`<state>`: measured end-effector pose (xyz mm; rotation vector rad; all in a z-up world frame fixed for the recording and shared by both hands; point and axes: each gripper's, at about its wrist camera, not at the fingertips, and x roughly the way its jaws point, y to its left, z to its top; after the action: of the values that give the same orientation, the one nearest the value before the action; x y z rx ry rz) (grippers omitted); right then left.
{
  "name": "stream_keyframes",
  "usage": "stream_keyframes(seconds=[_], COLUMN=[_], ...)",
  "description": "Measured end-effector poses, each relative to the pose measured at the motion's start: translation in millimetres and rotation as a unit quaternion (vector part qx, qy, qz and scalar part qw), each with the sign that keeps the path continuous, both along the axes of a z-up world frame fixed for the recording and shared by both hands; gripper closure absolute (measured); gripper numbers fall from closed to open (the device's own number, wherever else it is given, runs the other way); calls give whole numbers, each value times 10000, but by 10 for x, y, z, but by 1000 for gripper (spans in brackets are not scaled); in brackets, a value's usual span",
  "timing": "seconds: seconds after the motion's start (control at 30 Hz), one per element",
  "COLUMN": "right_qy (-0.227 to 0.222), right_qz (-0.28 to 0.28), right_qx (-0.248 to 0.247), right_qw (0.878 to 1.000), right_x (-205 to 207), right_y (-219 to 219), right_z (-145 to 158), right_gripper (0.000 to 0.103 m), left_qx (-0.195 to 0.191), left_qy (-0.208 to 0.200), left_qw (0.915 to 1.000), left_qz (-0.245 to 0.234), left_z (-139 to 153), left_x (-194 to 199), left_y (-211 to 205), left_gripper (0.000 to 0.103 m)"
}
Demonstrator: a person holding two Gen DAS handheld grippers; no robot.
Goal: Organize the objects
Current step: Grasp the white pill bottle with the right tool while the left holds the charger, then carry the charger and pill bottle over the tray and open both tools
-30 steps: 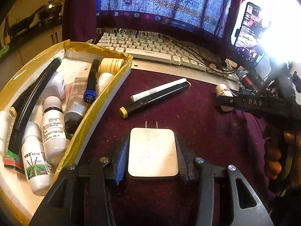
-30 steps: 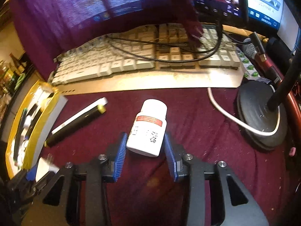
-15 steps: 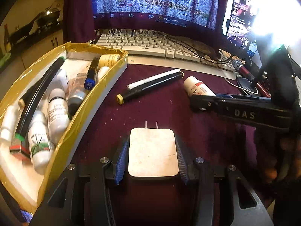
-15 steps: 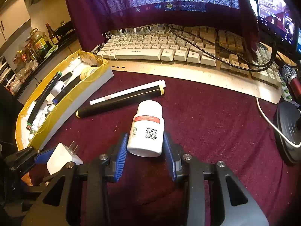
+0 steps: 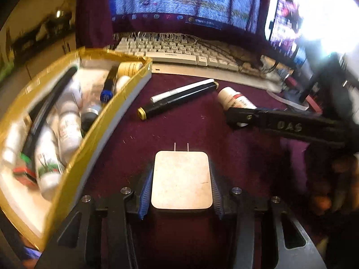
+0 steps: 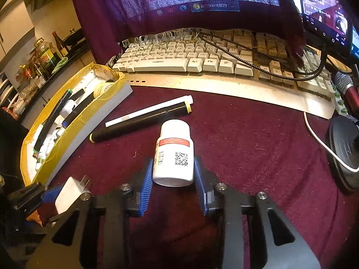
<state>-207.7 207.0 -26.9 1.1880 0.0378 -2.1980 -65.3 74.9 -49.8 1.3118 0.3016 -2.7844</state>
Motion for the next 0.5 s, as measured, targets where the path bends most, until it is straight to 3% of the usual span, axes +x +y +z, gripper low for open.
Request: stream_keyframes(seconds=[0.03,0.27,0.5], right_qy=[-19,-27,112], right_qz=[17,242,585], right_qx=[-21,-379,-615], right_qw=[10000,9990,9963], right_x=[5,183,438], right_y=[1,-15,-194], right_z=[4,173,350], right_gripper=[71,71,71], left_qx=[204,613,730], left_qy=[0,116,347], left_qw=[9998,9980,9966], left_qz=[-11,72,143], left_z=[9,136,352], left_x=[29,211,349], left_y=[-36,-121,-192], left_gripper=[63,63,63])
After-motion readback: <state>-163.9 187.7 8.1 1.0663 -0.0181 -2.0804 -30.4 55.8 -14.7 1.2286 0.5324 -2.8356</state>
